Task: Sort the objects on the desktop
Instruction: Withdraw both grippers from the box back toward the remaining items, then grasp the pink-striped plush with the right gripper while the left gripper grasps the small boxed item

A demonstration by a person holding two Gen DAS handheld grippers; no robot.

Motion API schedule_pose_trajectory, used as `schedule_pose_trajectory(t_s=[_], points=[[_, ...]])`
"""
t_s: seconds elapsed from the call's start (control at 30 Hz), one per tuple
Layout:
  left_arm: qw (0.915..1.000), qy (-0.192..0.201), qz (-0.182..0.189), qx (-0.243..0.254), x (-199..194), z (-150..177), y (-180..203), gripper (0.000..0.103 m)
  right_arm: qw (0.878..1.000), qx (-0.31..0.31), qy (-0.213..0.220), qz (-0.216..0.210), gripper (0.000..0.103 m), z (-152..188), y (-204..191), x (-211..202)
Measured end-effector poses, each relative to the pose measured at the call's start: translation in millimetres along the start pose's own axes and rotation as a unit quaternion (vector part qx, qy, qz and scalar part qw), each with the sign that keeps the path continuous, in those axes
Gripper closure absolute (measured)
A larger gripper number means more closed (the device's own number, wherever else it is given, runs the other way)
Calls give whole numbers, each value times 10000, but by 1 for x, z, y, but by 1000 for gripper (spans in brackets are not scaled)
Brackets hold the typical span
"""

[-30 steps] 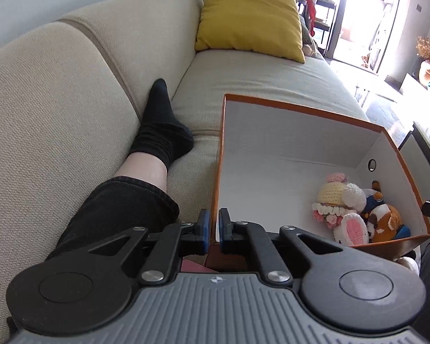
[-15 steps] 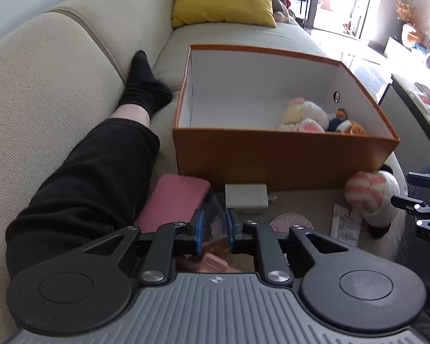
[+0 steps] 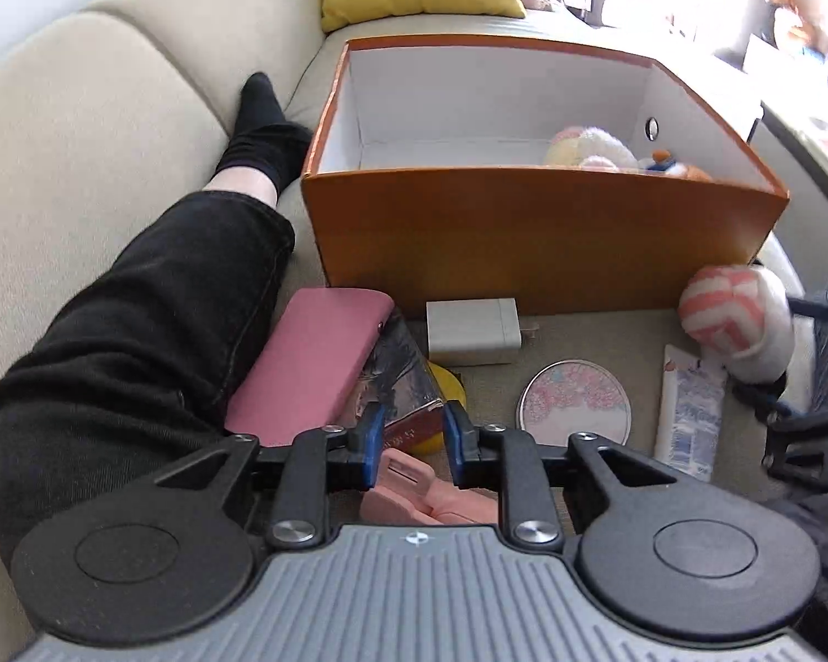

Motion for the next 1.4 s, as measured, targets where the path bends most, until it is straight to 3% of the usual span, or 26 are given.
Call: schedule_pose_trajectory(t_s=[0.1,0.23,0.4,0.47,0.57,0.7,0.8,0.87,0.97,1.2,1.4], points=[[9992,2,-174,353,8,5,8,70,9996,-125,-162,173,30,1,1,8],[9954,100,-403,864,15,10,23,47,9987,-183,-324,353,36,4,4,14],[9856,180,-789,1482,26,16,39,47,9992,71,-331,216,44,6,18,7],[9814,187,-943,1660,29,18,43,47,9989,335,-321,-65,45,7,28,0],[9733,159,-1261,1909,37,20,46,47,9909,1033,-285,-813,45,10,50,-12],[9666,156,-1475,2092,43,22,47,53,9536,2269,-432,-1933,45,20,78,-15],[9667,156,-1442,2106,44,21,46,60,9159,3050,-591,-2543,44,30,80,-8],[9690,193,-1393,2033,41,20,43,63,9089,3238,-659,-2545,42,34,83,-4],[9742,389,-1309,1797,31,15,37,69,9090,3297,-623,-2471,38,36,84,-7],[9864,926,-704,1163,-8,-4,33,77,9259,3109,-551,-2075,38,22,81,-8],[9921,1165,236,404,-37,-22,29,77,9349,2978,-558,-1848,38,20,84,-13]])
Point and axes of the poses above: each gripper's, at about its wrist camera, not at the fingertips, and x roughly the way its jaws point, y to its right, z to its underside, the point moved 4 cm from there along x, roughly the way its jaws point, and after that the axes turned 10 degrees about -x, right-handed, at the moved point
